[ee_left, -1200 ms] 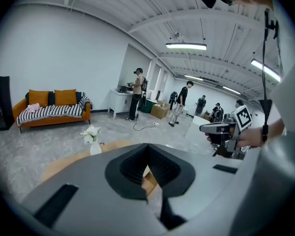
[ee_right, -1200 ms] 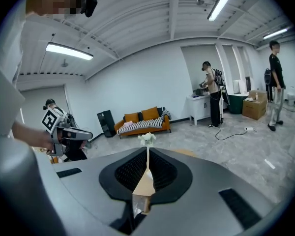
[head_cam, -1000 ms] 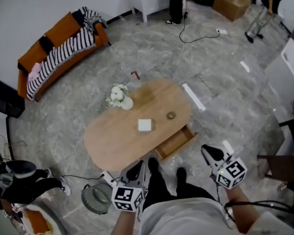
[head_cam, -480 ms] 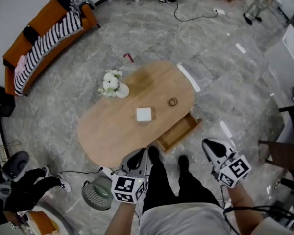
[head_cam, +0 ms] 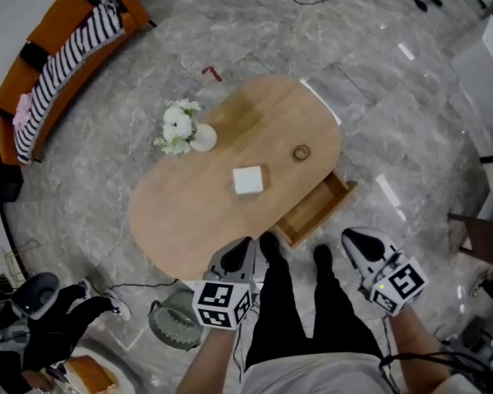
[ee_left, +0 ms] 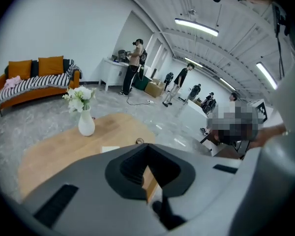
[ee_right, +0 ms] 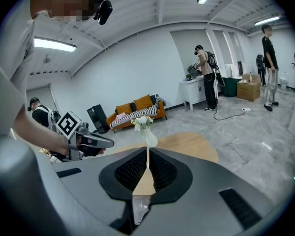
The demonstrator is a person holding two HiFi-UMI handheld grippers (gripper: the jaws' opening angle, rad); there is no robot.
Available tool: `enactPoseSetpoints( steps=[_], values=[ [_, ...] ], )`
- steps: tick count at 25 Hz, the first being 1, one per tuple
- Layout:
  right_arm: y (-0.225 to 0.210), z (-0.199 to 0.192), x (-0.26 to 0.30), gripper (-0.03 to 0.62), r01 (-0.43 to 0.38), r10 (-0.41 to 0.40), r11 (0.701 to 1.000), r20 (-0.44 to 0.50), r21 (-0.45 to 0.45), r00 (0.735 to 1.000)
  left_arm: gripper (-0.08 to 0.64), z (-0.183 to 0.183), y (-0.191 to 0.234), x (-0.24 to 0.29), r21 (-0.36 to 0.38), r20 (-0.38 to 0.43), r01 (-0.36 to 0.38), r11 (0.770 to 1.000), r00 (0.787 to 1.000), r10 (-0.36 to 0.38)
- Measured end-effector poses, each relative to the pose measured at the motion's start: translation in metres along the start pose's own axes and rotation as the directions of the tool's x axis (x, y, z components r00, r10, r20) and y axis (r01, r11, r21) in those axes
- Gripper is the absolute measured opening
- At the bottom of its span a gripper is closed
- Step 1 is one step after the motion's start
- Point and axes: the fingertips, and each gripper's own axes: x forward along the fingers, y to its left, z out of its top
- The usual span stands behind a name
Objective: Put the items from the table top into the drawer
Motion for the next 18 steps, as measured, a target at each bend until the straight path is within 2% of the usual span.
enactPoseSetpoints(
  steps=[3,10,18],
  values=[
    [0.000,-0.013,0.014,0.037,-0.004,0.004,1.000,-0.012,0.019,1.000,0.000,-0.007,0.017,0.017,-0.013,-0.006,-0.013,1.000,1.000,0.013],
    [0.001,-0.048,0.043,0.037,-0.015,0.018,0.999,-0.048,0.049,0.999,0.002,-0.022,0.058,0.058,0.032,-0.035,-0.046,0.998,0.998,0.048],
    [-0.008,-0.075,0.080,0.038,-0.024,0.028,0.998,-0.078,0.060,0.997,0.002,-0.056,0.094,0.097,-0.001,-0.096,-0.063,0.998,0.993,0.063]
  ],
)
